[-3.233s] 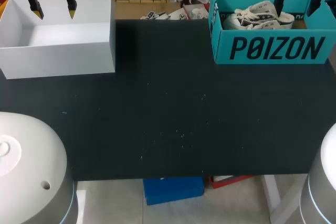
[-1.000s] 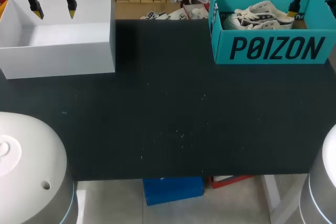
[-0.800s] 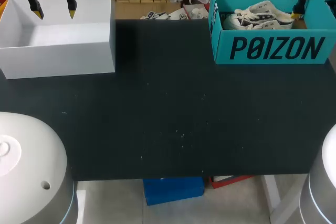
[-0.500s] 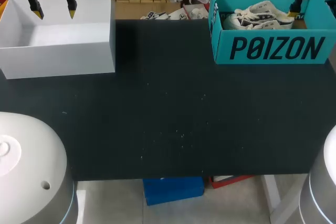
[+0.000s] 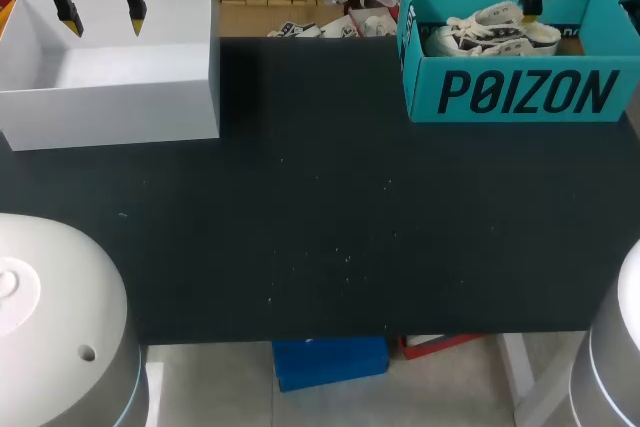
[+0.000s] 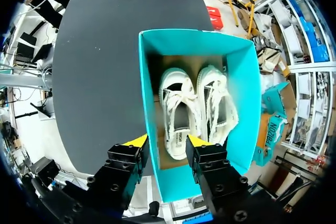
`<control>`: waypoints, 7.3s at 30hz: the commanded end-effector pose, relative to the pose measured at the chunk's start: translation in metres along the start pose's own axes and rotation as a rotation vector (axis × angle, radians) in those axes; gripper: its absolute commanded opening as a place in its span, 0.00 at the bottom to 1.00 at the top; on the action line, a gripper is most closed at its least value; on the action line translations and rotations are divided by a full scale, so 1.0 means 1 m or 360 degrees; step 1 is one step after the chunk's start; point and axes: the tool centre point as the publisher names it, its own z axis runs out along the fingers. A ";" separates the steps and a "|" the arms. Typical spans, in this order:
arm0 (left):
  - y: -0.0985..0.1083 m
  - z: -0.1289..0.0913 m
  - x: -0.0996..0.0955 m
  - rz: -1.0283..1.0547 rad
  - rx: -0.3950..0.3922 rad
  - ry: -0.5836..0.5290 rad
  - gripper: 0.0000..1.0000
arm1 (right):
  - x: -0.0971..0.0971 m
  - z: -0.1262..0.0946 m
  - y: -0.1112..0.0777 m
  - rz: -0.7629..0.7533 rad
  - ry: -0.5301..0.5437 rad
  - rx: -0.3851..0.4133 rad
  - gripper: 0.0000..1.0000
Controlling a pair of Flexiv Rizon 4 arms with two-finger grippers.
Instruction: Take the shoe out of the shoebox, open the shoe tongue, remove and reinsert the insole, then place the shoe into the shoebox
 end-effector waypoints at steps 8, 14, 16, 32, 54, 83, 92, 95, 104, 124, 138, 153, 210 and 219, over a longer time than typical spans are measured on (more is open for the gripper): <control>0.000 -0.001 0.000 -0.0001 -0.0002 -0.0003 1.00 | -0.035 0.051 0.005 -0.0102 0.0069 0.0014 0.42; 0.000 -0.001 0.000 -0.0001 -0.0002 -0.0003 1.00 | -0.049 0.076 0.004 -0.0152 0.0083 0.0023 0.39; 0.000 -0.001 0.000 -0.0001 -0.0002 -0.0003 1.00 | -0.052 0.085 0.004 -0.0163 0.0096 0.0021 0.39; 0.000 -0.001 0.000 -0.0001 -0.0002 -0.0003 1.00 | -0.060 0.161 0.000 -0.0191 0.0167 -0.0035 0.41; 0.000 -0.001 0.000 -0.0001 -0.0002 -0.0003 1.00 | -0.059 0.208 0.001 -0.0190 0.0160 -0.0049 0.29; 0.000 -0.001 0.000 -0.0001 -0.0002 -0.0003 1.00 | -0.074 0.097 -0.019 -0.0181 0.0132 0.0066 0.00; 0.000 -0.001 0.000 -0.0001 -0.0002 -0.0003 1.00 | -0.079 0.041 -0.020 -0.0144 0.0097 0.0113 0.00; 0.000 -0.001 0.000 -0.0001 -0.0002 -0.0003 1.00 | -0.074 0.025 -0.016 -0.0134 0.0099 0.0131 0.00; 0.000 -0.001 0.000 -0.0001 -0.0002 -0.0003 1.00 | -0.040 -0.026 0.012 -0.0091 0.0063 0.0193 0.00; 0.000 -0.001 0.000 -0.0001 -0.0002 -0.0003 1.00 | 0.111 -0.056 0.102 -0.0153 -0.0034 0.0156 0.00; 0.000 -0.001 0.000 -0.0001 -0.0002 -0.0003 1.00 | 0.192 -0.017 0.215 -0.0218 0.0009 0.0134 0.00; 0.000 -0.001 0.000 -0.0001 -0.0002 -0.0003 1.00 | 0.231 0.041 0.280 -0.0264 0.0024 0.0093 0.00; 0.000 -0.001 0.000 -0.0001 -0.0002 -0.0003 1.00 | 0.268 0.056 0.327 -0.0311 0.0095 -0.0036 1.00; 0.000 -0.001 0.000 -0.0001 -0.0002 -0.0003 1.00 | 0.265 0.030 0.307 -0.0258 0.0209 -0.0356 1.00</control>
